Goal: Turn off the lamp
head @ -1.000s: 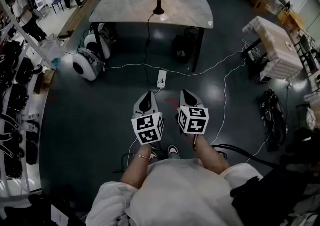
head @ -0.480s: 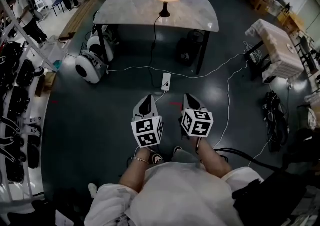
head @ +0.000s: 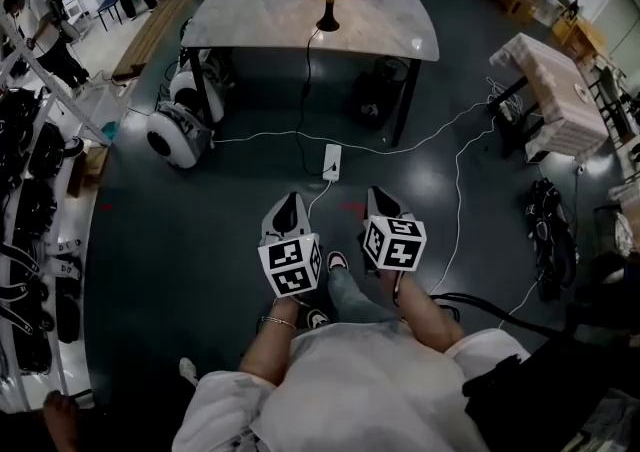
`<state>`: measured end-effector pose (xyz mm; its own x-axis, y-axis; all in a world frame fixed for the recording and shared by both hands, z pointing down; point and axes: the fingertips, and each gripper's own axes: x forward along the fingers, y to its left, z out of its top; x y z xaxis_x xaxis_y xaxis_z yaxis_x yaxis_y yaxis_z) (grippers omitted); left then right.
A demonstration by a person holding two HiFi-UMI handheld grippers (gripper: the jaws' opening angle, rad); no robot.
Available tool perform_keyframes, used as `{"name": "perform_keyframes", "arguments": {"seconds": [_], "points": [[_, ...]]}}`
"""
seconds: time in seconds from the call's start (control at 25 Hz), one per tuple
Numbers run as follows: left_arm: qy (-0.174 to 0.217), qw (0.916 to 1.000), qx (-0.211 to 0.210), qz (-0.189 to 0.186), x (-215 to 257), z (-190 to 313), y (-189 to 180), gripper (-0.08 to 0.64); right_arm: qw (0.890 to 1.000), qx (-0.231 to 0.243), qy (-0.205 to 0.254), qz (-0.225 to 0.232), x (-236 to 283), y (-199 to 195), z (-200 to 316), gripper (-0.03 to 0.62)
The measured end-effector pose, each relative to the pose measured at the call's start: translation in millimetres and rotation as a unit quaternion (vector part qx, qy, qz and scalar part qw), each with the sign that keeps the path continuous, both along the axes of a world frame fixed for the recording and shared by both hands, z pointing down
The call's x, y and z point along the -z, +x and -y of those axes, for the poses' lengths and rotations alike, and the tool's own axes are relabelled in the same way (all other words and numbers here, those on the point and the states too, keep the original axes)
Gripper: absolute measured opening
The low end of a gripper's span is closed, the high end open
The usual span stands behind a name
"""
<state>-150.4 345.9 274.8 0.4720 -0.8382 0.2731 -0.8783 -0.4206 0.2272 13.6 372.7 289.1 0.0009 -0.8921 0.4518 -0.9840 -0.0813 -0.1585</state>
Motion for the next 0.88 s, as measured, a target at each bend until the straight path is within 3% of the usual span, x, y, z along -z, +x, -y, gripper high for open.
{"name": "perform_keyframes", "arguments": {"seconds": [0.44,0.88], "points": [[0.005,0.9996,0.023,0.011,11,75,10,-0.002,1.0,0.024,-0.005,0.008,3,12,82,-0.001],[0.005,0.9991,0.039,0.018,14,141,57,-0.002,0.999,0.037,-0.01,0.012,3,62,153,-0.002]]}}
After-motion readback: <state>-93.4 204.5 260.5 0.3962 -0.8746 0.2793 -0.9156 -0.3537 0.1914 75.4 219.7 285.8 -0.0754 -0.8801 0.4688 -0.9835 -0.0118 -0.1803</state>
